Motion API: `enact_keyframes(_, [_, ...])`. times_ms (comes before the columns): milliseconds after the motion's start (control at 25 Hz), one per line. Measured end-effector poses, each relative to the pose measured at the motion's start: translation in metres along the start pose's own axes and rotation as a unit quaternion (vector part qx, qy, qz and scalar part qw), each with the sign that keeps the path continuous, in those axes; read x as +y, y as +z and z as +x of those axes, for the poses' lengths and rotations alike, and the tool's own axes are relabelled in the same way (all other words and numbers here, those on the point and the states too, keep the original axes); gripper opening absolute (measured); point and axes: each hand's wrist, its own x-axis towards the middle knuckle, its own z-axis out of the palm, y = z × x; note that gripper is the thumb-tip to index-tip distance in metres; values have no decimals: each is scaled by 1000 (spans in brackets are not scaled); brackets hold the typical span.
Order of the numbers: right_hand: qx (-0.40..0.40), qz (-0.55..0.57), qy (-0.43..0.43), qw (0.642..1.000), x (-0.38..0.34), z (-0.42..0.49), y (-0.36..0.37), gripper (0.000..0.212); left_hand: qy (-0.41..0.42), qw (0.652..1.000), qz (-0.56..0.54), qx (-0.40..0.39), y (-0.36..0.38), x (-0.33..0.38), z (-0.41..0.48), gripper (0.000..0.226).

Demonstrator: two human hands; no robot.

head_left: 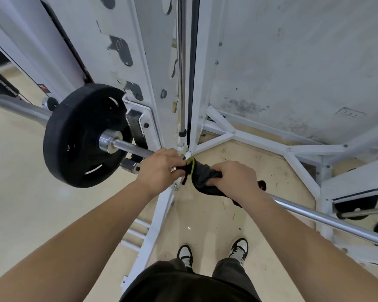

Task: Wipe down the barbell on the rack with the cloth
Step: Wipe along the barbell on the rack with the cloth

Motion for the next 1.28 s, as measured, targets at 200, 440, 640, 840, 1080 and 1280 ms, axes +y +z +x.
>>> enact_keyframes(200, [-18, 8, 30, 999, 57, -32, -20, 26, -14, 998, -4, -59, -9, -6, 10, 25])
enact_keyframes(440, [-105, 40, 52, 992, 58, -15, -40, 18, 0, 1000, -29, 0, -3, -4, 2, 21])
enact_keyframes(640, [-72, 80, -10, 994, -12, 24, -12, 27, -12, 999, -48, 0, -7, -3, 5, 20])
enact_keyframes(840, [-134, 61, 16, 989, 58, -8, -41, 34, -13, 998, -53, 16, 0, -5, 1, 22])
enact_keyframes(1080, [-108, 41, 2, 993, 16, 10, -29, 34, -20, 998, -49, 19, 1, -6, 2, 23])
enact_keyframes(1280, [-50, 28, -7, 998, 12, -3, -18, 29, -19, 998, -49, 21, 1, -5, 0, 24])
